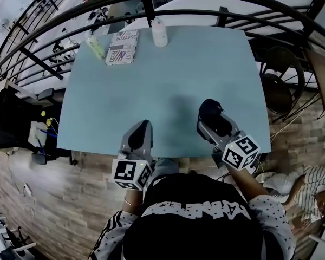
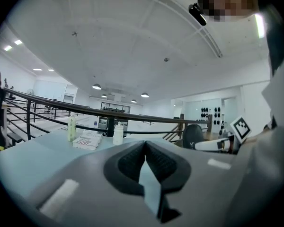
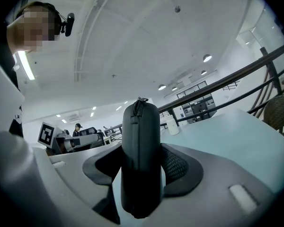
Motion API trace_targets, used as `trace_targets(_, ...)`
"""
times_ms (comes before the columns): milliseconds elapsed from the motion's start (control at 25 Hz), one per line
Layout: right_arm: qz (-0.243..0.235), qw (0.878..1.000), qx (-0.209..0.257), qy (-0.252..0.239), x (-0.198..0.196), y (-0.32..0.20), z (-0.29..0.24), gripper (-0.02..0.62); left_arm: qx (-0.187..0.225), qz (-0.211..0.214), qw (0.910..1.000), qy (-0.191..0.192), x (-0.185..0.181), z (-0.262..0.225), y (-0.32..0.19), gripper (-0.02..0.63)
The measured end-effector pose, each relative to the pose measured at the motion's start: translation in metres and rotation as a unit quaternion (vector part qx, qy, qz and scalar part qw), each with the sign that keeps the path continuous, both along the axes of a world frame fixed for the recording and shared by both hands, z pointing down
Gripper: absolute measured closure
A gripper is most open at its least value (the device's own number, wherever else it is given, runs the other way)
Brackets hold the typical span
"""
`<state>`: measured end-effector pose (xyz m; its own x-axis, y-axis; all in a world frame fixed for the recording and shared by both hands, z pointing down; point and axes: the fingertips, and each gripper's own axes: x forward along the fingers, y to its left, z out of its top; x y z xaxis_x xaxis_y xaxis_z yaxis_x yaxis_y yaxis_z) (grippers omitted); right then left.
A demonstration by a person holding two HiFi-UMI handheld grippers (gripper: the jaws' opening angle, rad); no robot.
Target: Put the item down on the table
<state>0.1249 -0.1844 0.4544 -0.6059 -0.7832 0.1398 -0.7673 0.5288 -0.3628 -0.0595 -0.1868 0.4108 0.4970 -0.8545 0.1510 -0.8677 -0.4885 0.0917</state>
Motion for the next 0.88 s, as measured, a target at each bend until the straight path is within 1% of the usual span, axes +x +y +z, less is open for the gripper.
trace_targets(200,-0.004,1.000,-0.008,0.016,-0.019,-0.035,0.005,0.339,-0.006,-0.004,1.0000,0.004,-0.021,0.005,-0.032,0.606)
trace_targets(360,-0.012,1.000,-0.018,0.021,-0.039,-0.069,0.005,0.339,-0.027,-0.010,0.9996,-0.001,-0.042,0.005,-0.058,0.606)
trace_targets(600,-0.022,0.999,-0.027,0.034,-0.074,-0.102,0.010,0.339,-0.014,-0.025,0.9996,-0.005,-0.081,0.001,-0.086,0.606)
trace_targets(720,-0.025,0.999,-0.031,0.037,-0.088,-0.118,0.016,0.339,-0.021,-0.032,0.9993,-0.004,-0.097,0.005,-0.098,0.606)
trace_targets(880,-0.022,0.998,-0.034,0.048,-0.100,-0.138,0.022,0.339,-0.031,-0.029,0.9991,-0.002,-0.109,0.014,-0.112,0.606)
